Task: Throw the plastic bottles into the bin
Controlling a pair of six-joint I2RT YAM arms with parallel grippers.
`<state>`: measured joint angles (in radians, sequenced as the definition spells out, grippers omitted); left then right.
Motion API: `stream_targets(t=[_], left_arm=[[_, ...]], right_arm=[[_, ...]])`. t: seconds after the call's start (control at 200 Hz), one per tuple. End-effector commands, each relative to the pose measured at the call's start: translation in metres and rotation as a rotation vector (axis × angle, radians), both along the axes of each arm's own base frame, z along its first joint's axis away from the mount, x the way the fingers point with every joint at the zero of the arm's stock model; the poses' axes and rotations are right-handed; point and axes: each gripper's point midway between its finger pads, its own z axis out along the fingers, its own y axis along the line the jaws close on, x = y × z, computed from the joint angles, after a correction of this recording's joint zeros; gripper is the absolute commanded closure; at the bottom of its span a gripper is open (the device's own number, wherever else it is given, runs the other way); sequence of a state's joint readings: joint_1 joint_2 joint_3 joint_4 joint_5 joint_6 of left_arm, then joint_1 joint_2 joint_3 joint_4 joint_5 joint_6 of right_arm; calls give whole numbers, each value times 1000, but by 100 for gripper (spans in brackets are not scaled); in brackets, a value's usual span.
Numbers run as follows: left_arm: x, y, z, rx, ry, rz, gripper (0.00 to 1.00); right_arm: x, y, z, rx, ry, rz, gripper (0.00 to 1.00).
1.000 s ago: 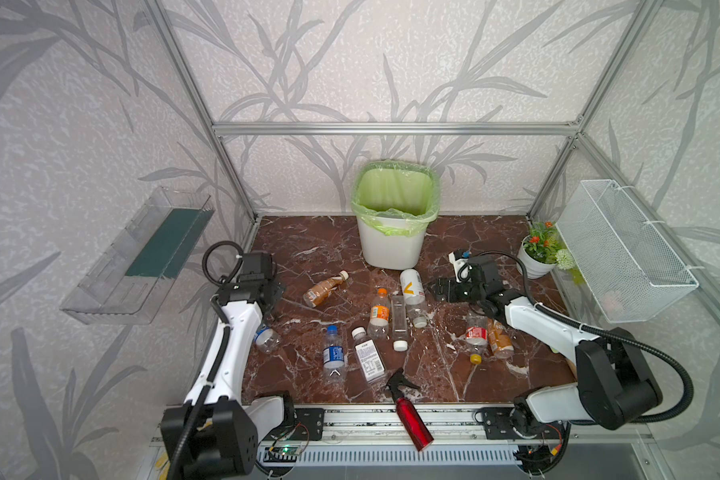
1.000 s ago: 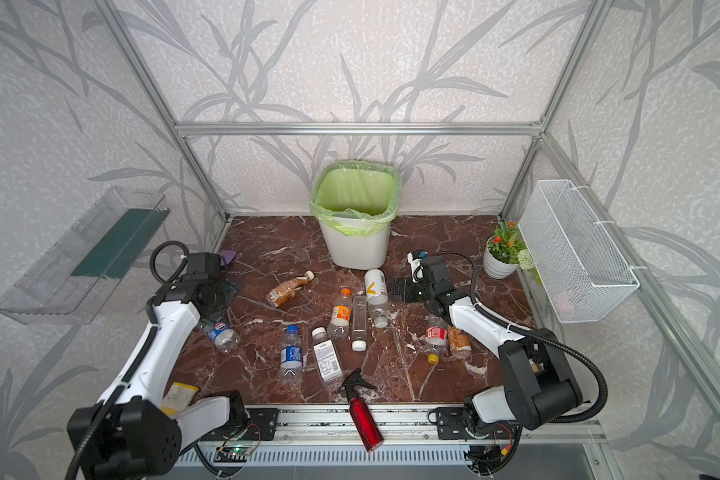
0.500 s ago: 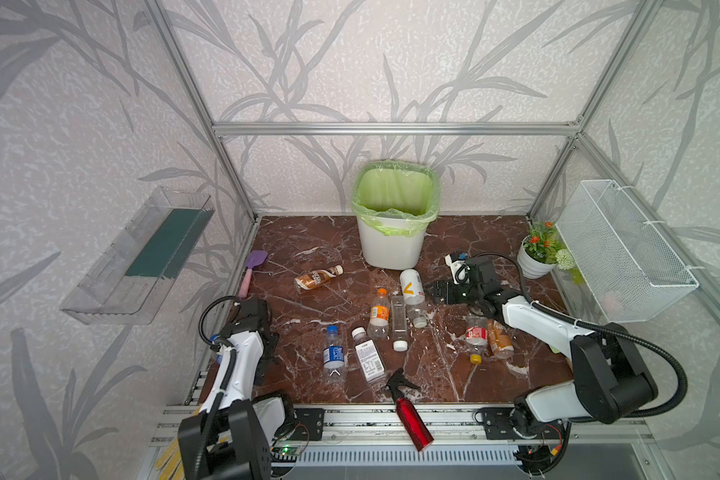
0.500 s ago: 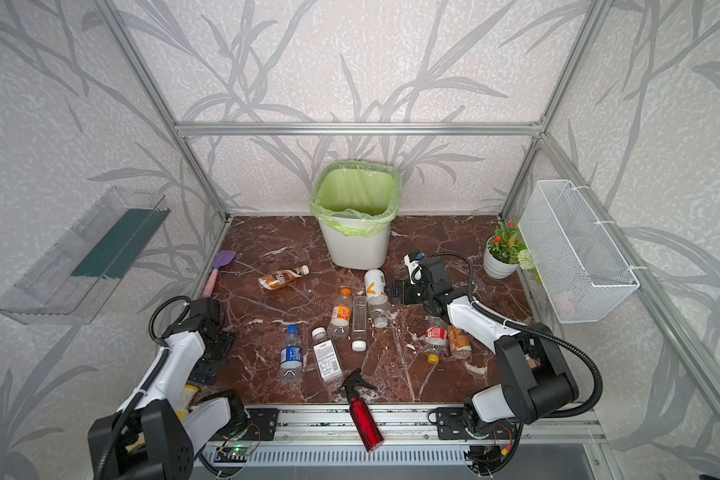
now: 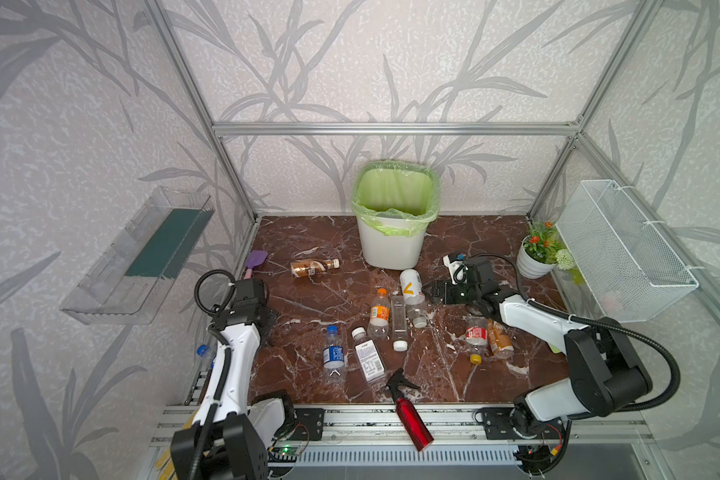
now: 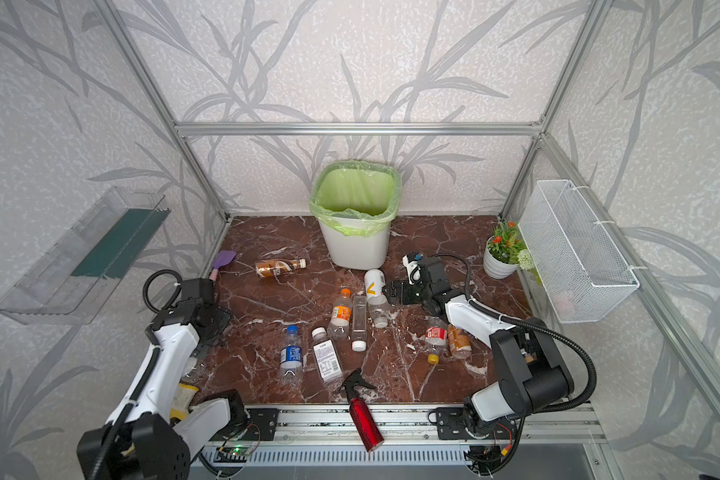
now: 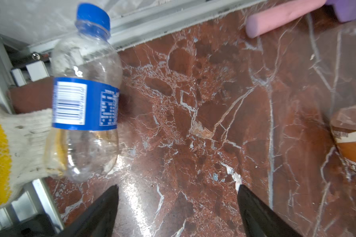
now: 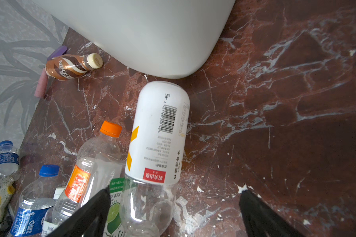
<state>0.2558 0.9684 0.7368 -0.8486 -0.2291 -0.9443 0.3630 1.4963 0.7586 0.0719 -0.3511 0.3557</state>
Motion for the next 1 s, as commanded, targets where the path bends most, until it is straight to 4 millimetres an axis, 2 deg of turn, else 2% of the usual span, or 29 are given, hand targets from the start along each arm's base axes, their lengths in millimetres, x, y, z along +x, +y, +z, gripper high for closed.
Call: stream_targets(t=[0.0, 0.14, 0.275, 0.345, 0.525, 0.725, 0.81, 0.995], left_arm=[[-30, 2, 8, 39, 24, 43, 8], [-64, 11, 15, 83, 15, 228, 6], [-76, 17, 16, 110, 64, 290, 6], [-78, 20, 12, 112, 78, 312, 5], [-65, 25, -7, 62, 48, 295, 6], [-77, 44, 5, 108, 56, 331, 5], [-81, 50, -7, 61, 60, 361, 5], [-68, 61, -29, -34, 41, 421, 5]], right_arm=[[7, 11, 13, 41, -24, 24, 2], [7, 18, 11, 58, -11, 58, 2], [7, 21, 10, 70, -5, 71, 2], [8, 23, 9, 77, 0, 74, 2], [9, 26, 9, 90, 10, 79, 2], [11, 26, 10, 85, 11, 79, 2], [12, 29, 9, 92, 17, 81, 2], [16, 34, 12, 90, 10, 86, 2]])
